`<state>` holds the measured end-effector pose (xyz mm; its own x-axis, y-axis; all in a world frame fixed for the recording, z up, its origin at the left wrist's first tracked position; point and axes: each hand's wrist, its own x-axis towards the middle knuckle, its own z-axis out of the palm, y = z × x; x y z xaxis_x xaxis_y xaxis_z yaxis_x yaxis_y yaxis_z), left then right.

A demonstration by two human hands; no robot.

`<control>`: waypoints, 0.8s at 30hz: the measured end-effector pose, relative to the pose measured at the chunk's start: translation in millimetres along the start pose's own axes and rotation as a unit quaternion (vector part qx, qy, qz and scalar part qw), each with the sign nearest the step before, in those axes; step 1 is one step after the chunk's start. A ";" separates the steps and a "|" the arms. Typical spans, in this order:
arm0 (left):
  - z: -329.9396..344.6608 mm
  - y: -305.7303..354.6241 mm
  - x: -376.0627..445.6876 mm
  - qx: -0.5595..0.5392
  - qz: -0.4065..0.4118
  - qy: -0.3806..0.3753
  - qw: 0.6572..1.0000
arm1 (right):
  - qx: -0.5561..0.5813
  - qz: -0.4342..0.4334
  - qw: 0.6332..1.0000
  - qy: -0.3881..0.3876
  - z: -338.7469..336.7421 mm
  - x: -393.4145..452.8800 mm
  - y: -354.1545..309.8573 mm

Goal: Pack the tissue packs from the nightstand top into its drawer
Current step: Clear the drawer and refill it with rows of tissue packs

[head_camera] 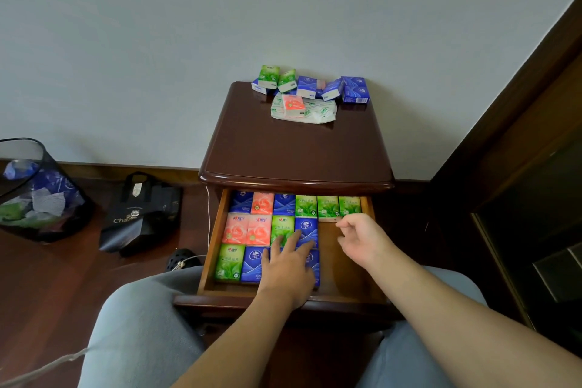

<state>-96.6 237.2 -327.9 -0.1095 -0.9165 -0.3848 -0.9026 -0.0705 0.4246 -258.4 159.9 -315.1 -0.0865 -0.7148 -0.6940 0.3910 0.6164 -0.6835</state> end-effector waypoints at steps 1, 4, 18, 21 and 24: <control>-1.1 0.7 -1.8 -0.021 -0.004 0.022 1.000 | -0.016 -0.003 1.000 0.000 1.3 -2.9 0.8; -8.2 2.6 -6.9 -0.033 0.006 0.123 0.992 | -0.037 0.002 0.999 0.024 7.9 -18.6 -3.0; -119.9 -2.1 82.1 0.065 0.004 0.147 0.987 | -0.374 -0.361 0.854 0.026 53.0 -15.3 -74.6; -121.0 -9.2 106.1 0.078 -0.027 0.115 0.990 | -0.360 -0.362 0.858 0.050 51.7 17.0 -84.4; -119.4 -8.3 130.1 0.086 -0.055 0.134 0.986 | -0.315 -0.364 0.873 0.078 52.6 50.6 -98.4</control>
<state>-53.6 71.5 -283.6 0.0857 -0.9798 -0.1807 -0.9628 -0.1280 0.2378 -253.1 45.7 -271.0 -0.2444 -0.9696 -0.0124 -0.3977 0.1119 -0.9107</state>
